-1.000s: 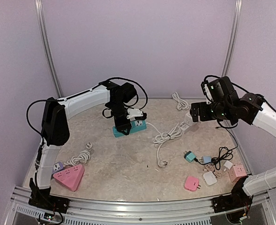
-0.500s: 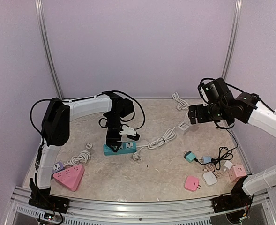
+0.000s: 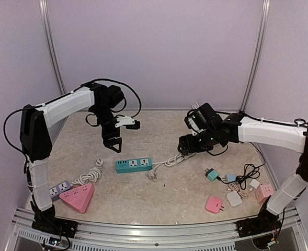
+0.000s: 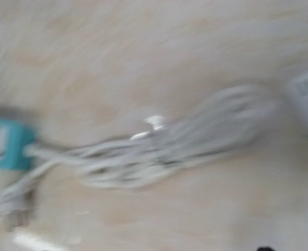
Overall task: Insert the plug
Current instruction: Place the socket at the center of the board, then adjust the socket at the center of the board.
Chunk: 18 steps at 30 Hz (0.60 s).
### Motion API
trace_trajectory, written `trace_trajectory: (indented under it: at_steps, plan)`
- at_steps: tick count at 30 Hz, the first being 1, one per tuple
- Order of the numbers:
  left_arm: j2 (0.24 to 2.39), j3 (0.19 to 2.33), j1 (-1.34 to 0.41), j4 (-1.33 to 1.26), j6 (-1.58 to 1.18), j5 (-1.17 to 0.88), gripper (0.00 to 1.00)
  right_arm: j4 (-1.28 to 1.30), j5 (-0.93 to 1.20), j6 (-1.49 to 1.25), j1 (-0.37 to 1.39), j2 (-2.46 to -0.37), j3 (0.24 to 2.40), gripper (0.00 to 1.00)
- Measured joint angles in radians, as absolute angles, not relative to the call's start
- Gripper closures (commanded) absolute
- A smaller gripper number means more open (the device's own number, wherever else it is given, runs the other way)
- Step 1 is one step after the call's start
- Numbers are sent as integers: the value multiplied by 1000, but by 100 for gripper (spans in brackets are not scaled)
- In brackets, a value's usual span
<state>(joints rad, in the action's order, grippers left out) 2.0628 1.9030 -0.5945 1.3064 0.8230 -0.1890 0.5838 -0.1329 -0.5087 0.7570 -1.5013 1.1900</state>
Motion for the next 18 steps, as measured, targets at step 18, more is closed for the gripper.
trace_trajectory:
  at_steps: [18]
  plan:
    - [1794,1553,-272,1192,730,-228,2,696,-292,-542,1090,-2204,1684,25]
